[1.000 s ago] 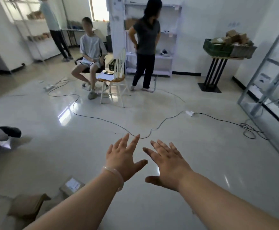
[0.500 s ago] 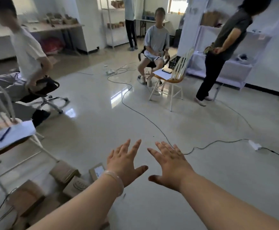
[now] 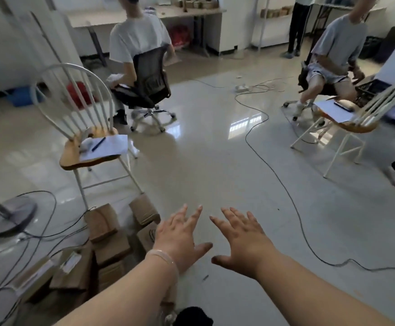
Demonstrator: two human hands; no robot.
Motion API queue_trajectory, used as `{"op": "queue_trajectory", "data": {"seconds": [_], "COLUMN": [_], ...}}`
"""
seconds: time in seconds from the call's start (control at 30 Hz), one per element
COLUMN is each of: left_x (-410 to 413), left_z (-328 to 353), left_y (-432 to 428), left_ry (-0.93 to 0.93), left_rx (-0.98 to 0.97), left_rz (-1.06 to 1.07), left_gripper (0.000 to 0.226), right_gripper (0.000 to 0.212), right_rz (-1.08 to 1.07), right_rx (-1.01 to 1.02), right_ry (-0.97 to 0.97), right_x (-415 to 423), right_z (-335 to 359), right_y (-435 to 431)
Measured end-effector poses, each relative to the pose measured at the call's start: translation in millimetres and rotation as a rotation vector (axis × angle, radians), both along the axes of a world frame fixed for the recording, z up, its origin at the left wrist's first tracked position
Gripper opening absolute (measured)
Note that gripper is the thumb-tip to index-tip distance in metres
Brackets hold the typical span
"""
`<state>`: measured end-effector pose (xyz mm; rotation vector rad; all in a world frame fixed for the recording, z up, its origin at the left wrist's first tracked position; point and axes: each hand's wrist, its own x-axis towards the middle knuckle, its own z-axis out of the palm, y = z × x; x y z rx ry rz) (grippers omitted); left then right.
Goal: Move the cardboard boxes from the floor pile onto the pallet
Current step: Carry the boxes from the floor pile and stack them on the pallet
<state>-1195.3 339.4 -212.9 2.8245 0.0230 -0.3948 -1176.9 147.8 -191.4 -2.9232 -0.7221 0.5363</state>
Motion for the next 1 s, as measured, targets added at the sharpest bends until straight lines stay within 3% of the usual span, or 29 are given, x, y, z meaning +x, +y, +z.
{"op": "queue_trajectory", "data": {"seconds": [0.57, 1.0], "left_x": [136, 203], "left_z": [-5, -56], "left_y": [157, 241], "left_ry": [-0.028, 0.131], "left_rx": [-0.047, -0.043], "left_rz": [0.167, 0.471], "left_gripper": [0.089, 0.090], "right_gripper": [0.094, 0.091], "right_rz": [0.188, 0.416], "right_rx": [-0.036, -0.072], "right_ry": [0.004, 0.156], "right_x": [157, 293], "right_z": [-2, -64], "right_y": [166, 260]}}
